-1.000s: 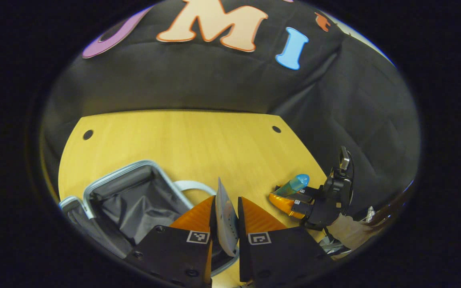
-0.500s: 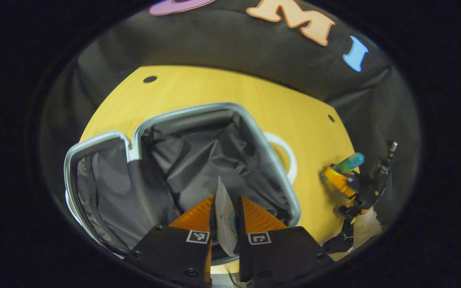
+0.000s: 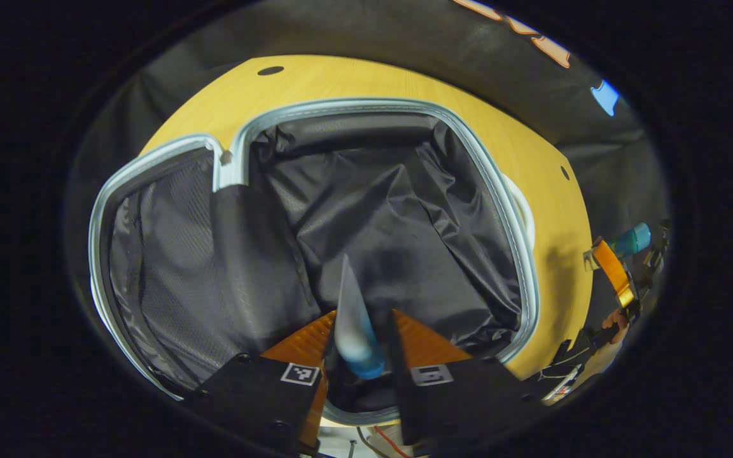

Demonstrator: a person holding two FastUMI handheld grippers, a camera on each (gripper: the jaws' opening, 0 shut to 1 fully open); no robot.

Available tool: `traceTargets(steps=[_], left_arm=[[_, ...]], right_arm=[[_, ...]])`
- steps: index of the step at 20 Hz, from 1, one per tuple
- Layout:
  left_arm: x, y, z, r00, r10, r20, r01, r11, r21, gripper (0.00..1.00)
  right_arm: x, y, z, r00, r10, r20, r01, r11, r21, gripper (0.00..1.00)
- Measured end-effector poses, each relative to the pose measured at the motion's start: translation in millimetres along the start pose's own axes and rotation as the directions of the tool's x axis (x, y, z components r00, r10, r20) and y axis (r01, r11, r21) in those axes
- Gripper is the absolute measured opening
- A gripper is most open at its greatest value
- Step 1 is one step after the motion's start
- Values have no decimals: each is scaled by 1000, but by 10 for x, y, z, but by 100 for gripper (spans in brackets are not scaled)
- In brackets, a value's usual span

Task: First open the suitcase, pack the skin care products into it, and then close the suitcase.

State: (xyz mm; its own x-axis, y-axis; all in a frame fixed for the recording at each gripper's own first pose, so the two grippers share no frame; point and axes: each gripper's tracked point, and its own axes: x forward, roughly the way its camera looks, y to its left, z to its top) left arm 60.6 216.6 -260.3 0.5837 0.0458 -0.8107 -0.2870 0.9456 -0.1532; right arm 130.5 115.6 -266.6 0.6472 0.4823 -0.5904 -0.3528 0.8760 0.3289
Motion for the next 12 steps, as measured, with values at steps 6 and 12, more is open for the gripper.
traceTargets(steps=[6,12], left_arm=[[-417,60,549,974,61,217,-82,993,87,85],[-1026,318,626,946,94,312,-121,990,68,95]], right_arm=[[-77,793,-8,992,119,-51,-118,993,22,34],[137,1573,-335,955,235,-184,-232,972,36,32]])
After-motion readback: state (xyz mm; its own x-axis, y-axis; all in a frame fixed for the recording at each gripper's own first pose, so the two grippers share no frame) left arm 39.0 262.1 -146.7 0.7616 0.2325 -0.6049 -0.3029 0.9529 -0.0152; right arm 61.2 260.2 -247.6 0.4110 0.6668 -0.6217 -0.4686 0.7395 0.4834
